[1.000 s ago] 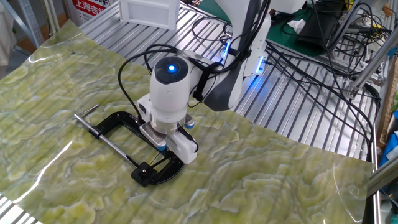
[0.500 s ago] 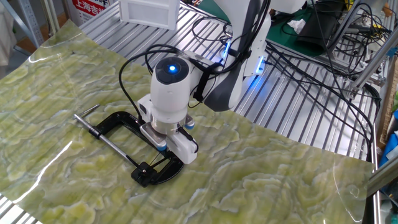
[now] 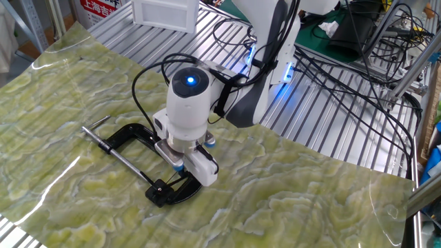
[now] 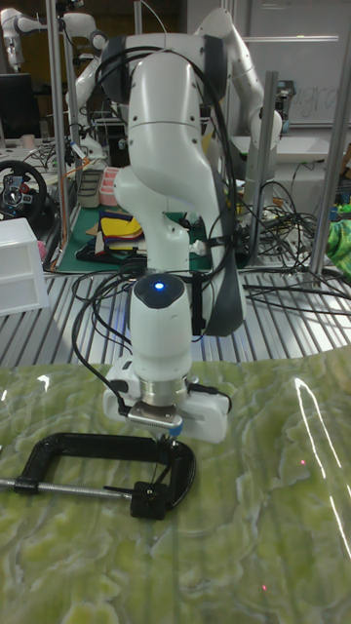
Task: Turn the hands of a clock
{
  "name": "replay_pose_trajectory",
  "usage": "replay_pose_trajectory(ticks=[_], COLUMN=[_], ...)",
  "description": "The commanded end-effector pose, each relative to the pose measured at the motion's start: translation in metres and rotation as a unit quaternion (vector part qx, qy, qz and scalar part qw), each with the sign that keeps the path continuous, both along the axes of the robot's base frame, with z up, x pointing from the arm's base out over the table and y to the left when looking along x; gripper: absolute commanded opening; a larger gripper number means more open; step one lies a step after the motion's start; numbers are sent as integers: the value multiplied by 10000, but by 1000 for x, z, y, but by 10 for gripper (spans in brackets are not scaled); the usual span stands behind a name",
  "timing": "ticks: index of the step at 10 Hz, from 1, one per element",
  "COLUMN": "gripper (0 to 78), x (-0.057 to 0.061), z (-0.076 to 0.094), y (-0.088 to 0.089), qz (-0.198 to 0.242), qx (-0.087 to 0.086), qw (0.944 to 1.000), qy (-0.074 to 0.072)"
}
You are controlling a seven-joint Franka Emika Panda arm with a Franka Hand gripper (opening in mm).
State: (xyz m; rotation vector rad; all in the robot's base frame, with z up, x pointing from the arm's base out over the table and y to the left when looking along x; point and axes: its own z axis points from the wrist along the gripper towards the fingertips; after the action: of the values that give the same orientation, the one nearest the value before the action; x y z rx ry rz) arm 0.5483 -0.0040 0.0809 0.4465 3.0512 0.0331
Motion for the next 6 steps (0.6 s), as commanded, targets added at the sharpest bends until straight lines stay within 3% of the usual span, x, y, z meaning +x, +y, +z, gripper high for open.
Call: replay_pose_trajectory(ticks=[1, 6], gripper=[0, 0], x=[7, 15], z=[5, 4], y=[8, 18], qz=[-118, -301], qx=[5, 4], qw=[9999, 9995], qy=[-14, -90])
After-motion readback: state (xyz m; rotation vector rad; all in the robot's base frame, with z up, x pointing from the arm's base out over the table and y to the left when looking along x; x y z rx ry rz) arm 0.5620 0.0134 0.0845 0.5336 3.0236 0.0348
